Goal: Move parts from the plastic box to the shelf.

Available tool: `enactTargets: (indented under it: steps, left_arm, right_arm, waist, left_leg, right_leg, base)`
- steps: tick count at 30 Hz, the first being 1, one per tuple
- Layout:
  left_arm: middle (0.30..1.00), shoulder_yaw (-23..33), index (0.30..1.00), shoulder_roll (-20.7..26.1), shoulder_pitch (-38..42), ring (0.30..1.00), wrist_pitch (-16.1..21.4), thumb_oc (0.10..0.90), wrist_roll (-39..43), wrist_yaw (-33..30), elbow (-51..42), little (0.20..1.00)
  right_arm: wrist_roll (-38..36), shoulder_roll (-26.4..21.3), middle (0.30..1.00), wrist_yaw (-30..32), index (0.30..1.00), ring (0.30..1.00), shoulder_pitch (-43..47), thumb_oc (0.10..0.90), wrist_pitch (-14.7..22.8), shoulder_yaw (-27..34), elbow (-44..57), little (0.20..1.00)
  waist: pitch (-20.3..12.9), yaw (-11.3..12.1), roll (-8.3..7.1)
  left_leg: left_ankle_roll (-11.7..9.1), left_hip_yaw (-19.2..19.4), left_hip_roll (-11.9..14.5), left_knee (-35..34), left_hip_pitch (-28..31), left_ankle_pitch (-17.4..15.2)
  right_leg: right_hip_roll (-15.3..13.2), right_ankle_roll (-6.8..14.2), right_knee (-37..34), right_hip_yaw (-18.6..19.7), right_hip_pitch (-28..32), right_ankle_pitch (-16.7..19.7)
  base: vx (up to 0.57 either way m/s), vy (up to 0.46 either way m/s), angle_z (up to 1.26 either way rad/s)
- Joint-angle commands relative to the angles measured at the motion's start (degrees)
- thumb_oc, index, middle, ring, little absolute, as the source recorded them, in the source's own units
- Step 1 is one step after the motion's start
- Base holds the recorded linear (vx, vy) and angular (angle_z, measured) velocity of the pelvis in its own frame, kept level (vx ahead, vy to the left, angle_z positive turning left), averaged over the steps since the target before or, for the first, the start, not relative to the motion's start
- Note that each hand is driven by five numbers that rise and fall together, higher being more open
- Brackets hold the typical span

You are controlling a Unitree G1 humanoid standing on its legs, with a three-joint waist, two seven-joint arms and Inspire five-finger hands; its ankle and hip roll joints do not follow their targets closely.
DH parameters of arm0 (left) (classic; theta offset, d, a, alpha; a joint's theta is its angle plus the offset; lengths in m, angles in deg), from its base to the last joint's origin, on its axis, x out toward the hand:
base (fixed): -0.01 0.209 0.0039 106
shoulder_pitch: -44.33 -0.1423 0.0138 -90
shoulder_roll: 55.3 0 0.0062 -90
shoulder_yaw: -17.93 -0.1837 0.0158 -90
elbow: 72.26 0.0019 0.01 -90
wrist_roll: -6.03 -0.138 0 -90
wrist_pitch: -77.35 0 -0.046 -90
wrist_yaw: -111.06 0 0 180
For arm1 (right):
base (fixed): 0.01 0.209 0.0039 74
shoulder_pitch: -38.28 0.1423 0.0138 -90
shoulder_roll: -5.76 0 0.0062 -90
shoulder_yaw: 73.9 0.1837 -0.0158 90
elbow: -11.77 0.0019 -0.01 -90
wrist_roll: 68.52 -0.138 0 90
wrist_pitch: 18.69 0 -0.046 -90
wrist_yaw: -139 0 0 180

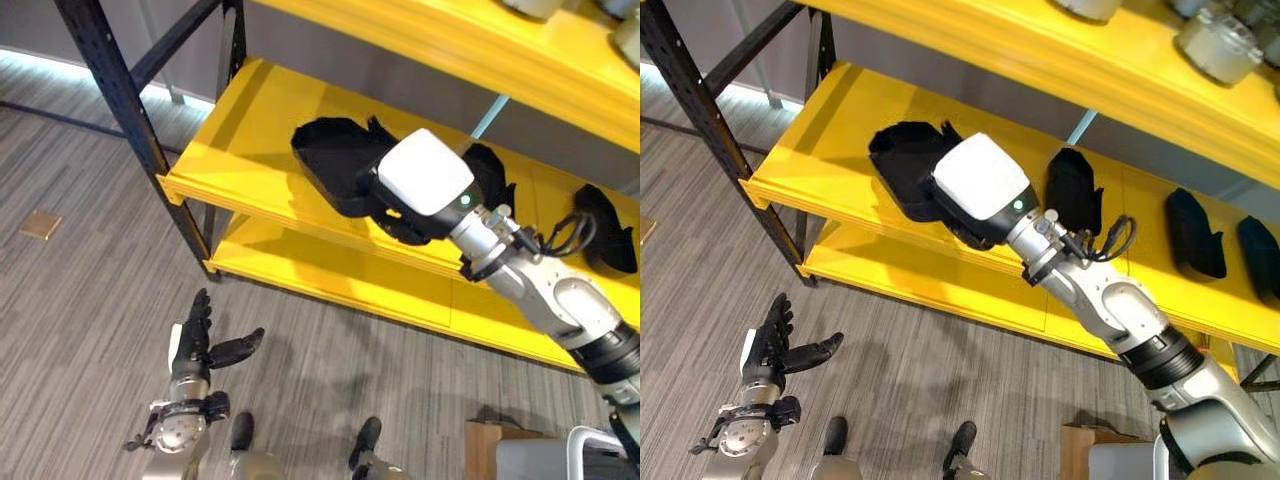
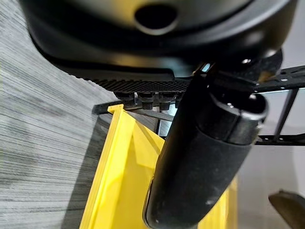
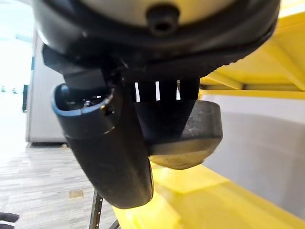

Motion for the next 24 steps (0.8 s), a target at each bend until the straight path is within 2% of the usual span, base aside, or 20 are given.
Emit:
enactTargets:
  steps: [1, 4, 14, 22, 24]
  left_arm:
    - [1.000, -0.9, 1.000, 4.3, 4.4, 1.000, 5.7, 0.900, 0.6, -1.0, -8.6, 1.000]
    - [1.000, -1.3, 1.000, 4.8, 4.7, 1.000, 5.9, 0.900, 1.1, -0.7, -8.6, 1.000]
    - [1.000, -4.0, 1.000, 7.0, 6.4, 1.000, 6.9, 0.900, 4.2, 0.6, -9.4, 1.000]
    - [1.000, -5.6, 1.000, 6.8, 8.4, 1.000, 7.5, 0.900, 5.9, 0.1, -8.7, 1.000]
    - [1.000, -5.8, 1.000, 6.9, 8.7, 1.000, 7.6, 0.900, 6.1, 0.0, -8.6, 1.000]
  right_arm:
    - [1.4, -4.2, 0.300, 5.7, 0.300, 0.300, 13.0, 0.400, -3.0, 1.2, -1.1, 0.300]
    - [1.2, -4.5, 0.300, 6.3, 0.300, 0.300, 16.2, 0.400, -3.8, -0.9, -4.8, 0.300]
    - [-3.9, -2.9, 0.300, 10.9, 0.300, 0.300, 29.5, 0.400, -7.5, -6.3, -20.6, 0.300]
    - [-10.4, 0.4, 0.300, 15.5, 0.300, 0.300, 35.5, 0.400, -9.9, -5.8, -31.1, 0.300]
    - [-11.1, 0.8, 0.300, 15.8, 0.300, 0.300, 35.8, 0.400, -10.1, -5.7, -32.1, 0.300]
  waist:
    - [-0.5, 1.4, 0.99]
    - [0.2, 1.8, 1.35]
    - [4.1, 3.2, 4.05]
    - [5.3, 3.5, 6.55]
    - [5.3, 3.4, 6.66]
  left_leg:
    - [4.3, 1.8, -2.7, -1.1, -2.5, 2.6]
    - [4.2, 1.4, -2.6, -0.9, -3.4, 2.9]
    - [3.8, 0.1, -2.3, 1.6, -9.3, 3.7]
    - [4.0, -0.4, -3.2, 2.0, -12.8, 4.4]
    - [4.0, -0.5, -3.3, 2.0, -13.2, 4.4]
  right_leg:
    - [-4.6, 7.0, 2.6, -1.3, 8.3, -0.1]
    - [-4.7, 6.9, 2.6, -1.7, 7.9, -0.2]
    - [-5.0, 6.5, 2.4, -2.8, 4.8, 0.1]
    - [-5.6, 6.8, 1.6, -3.5, 2.7, 1.1]
    - [-5.7, 6.8, 1.5, -3.5, 2.4, 1.2]
  base:
    - [-0.01, -0.014, 0.09]
    - [-0.02, -0.018, 0.11]
    - [-0.04, -0.020, 0.08]
    - [0.00, 0.000, 0.01]
    - [0.00, 0.000, 0.00]
